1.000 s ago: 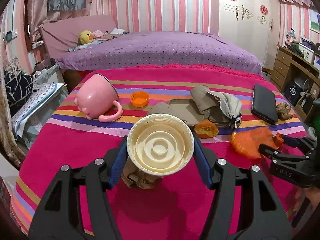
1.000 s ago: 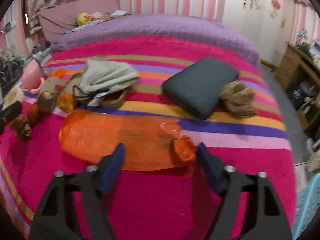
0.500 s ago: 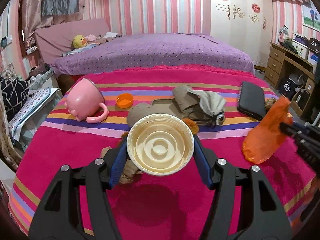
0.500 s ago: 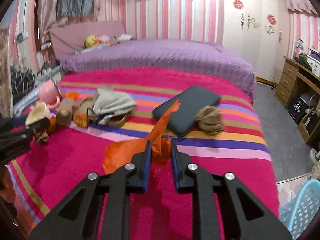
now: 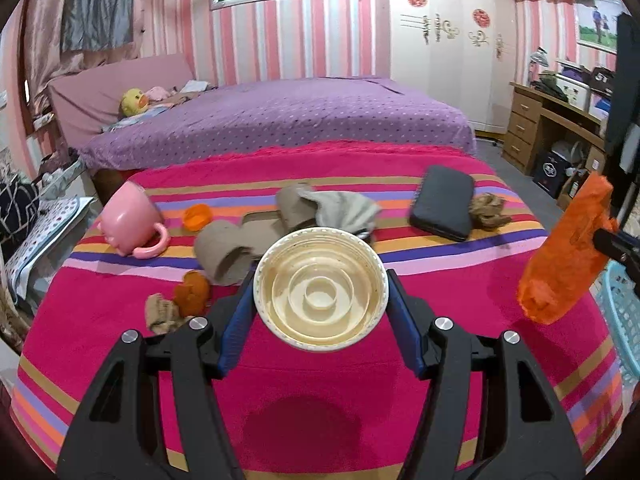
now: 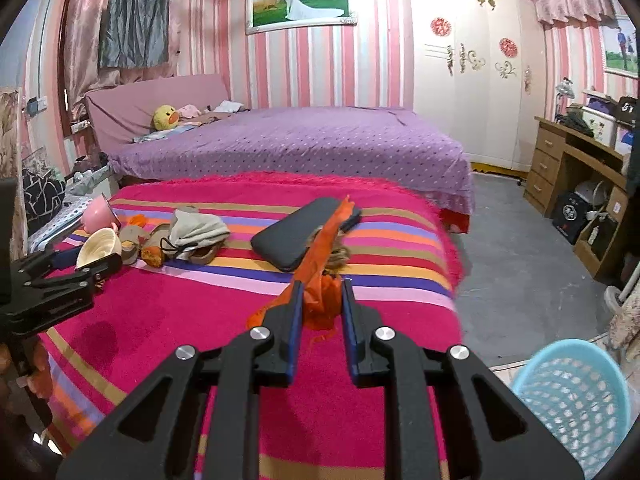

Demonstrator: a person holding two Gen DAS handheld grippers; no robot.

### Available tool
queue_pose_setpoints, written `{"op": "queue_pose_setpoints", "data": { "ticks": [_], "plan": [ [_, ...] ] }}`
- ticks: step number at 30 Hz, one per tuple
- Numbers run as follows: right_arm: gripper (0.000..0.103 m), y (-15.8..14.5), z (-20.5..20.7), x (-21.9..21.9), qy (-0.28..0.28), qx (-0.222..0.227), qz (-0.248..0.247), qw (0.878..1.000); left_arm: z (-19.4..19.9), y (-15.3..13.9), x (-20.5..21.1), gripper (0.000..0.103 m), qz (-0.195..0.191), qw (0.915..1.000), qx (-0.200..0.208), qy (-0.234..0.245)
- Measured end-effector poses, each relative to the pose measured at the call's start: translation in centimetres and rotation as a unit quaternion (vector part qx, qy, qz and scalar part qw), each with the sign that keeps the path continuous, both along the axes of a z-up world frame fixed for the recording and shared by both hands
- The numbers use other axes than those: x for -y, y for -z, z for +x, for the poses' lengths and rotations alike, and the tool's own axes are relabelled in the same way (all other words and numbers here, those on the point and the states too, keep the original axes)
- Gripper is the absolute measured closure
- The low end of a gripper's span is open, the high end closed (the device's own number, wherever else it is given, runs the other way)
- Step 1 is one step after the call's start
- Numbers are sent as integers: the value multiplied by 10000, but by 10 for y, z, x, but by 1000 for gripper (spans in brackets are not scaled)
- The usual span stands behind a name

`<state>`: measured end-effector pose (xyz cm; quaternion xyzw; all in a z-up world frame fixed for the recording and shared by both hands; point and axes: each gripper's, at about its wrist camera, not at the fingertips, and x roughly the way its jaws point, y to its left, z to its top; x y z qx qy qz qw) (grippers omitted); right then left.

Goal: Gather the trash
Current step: 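Carry lid and orange bag to the blue basket and release both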

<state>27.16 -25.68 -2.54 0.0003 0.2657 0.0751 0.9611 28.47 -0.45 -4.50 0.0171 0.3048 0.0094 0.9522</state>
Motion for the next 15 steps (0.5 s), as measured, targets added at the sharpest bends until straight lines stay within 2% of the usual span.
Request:
{"op": "queue_pose_setpoints", "data": {
  "ticks": [8, 15],
  "plan": [
    [85, -5, -33, 54, 354, 96, 198, 9991, -9, 5, 44, 42, -73, 9996, -60, 260],
    [85, -13, -50, 103, 658, 232, 280, 9972, -24, 6, 98, 42, 161, 9987, -33, 475]
  ]
}}
